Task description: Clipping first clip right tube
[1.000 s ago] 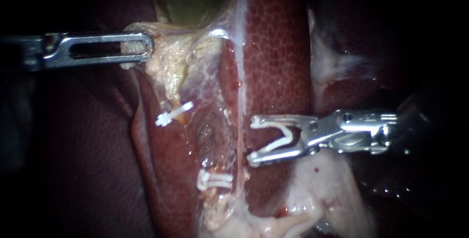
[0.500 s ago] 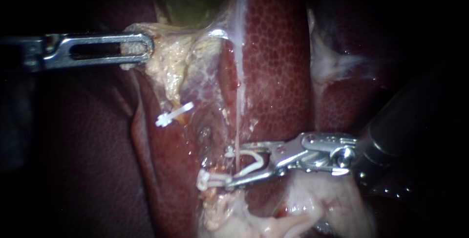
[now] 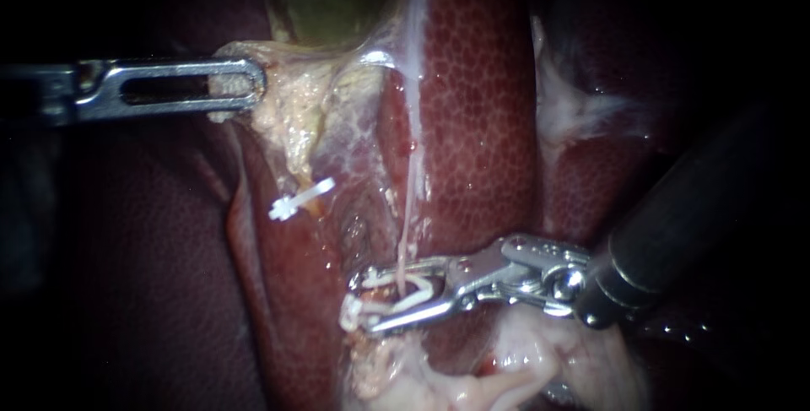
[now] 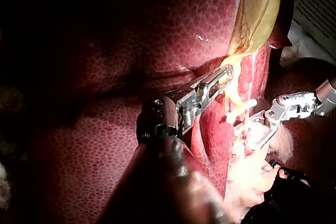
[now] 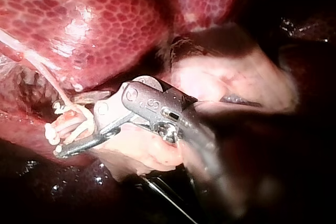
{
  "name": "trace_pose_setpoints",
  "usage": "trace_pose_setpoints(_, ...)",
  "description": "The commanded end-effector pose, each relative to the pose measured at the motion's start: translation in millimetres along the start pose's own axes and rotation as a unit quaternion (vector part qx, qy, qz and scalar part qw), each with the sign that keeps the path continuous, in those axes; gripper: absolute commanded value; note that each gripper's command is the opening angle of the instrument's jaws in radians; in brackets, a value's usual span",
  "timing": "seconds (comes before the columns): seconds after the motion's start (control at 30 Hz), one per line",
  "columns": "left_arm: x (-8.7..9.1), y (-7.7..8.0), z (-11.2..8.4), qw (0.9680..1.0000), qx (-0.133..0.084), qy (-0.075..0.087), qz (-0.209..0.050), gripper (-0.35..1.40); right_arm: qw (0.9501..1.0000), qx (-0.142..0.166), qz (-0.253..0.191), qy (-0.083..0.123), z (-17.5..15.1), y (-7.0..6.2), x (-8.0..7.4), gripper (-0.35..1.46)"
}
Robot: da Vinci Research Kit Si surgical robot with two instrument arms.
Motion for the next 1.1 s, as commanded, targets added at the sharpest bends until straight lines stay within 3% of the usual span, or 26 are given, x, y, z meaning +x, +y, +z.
trace_pose_setpoints(0.03,0.0,0.0,0.0,1.0,0.0,0.0,0.0,-0.35,1.0,-0.002,0.003,0.0,-0.2,0.0,0.0,0.42)
trace_pose_setpoints(0.63,0.1,0.0,0.1,1.0,0.0,0.0,0.0,-0.35,0.9981,-0.005,0.061,0.003,-1.9,0.6,-0.4,-0.01)
trace_pose_setpoints(0.73,0.1,0.0,0.1,1.0,0.0,0.0,0.0,-0.35,0.9978,-0.001,0.067,0.002,-2.1,0.6,-0.4,-0.12)
trace_pose_setpoints(0.83,0.1,0.0,0.0,1.0,0.0,0.0,0.0,-0.35,0.9971,0.004,0.075,-0.004,-2.2,0.5,-0.6,-0.35)
trace_pose_setpoints(1.1,0.1,0.0,0.0,1.0,0.0,0.0,0.0,-0.35,0.9969,0.007,0.078,-0.007,-2.5,0.4,-0.6,-0.35)
